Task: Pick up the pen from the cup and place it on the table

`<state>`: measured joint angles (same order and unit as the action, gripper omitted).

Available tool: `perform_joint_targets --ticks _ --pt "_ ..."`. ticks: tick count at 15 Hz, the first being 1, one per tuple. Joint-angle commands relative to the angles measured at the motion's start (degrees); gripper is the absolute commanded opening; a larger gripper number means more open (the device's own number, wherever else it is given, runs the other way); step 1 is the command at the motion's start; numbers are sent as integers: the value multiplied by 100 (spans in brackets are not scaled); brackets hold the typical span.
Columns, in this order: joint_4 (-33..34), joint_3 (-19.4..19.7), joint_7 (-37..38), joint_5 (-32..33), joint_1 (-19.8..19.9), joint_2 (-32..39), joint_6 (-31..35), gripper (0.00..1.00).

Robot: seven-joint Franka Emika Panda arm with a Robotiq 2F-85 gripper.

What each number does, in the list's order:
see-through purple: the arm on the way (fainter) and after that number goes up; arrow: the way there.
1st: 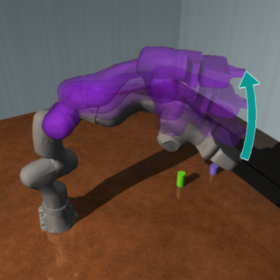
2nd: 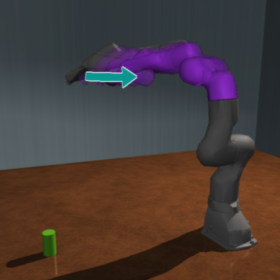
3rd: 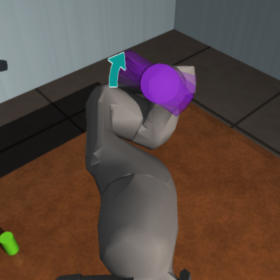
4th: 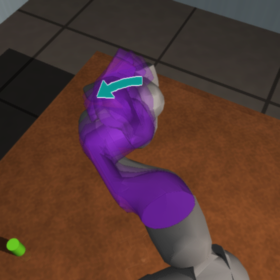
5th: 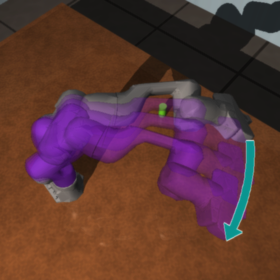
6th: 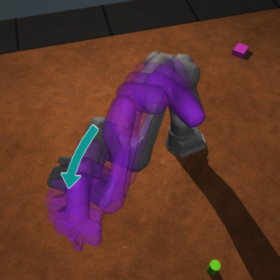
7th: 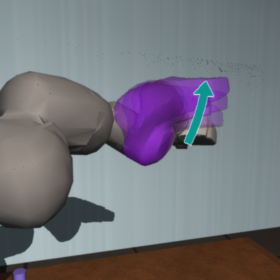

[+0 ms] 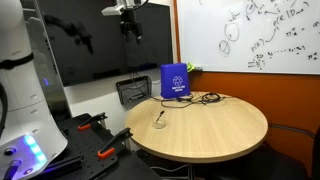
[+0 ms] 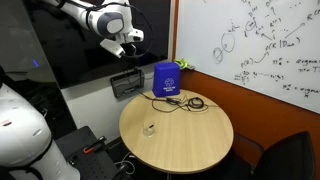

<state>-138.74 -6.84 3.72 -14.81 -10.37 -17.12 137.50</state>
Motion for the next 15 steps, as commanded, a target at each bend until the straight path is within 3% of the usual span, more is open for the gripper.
perform_joint_targets --ticks 1,5,10,15 --pt "19 -27 0 -5 27 -2 -19 100" --pt "21 -27 0 -5 27 -2 -19 100" --pt "206 -70 -854 978 50 621 -18 100" --pt "340 -51 -1673 1915 100 1707 6 100"
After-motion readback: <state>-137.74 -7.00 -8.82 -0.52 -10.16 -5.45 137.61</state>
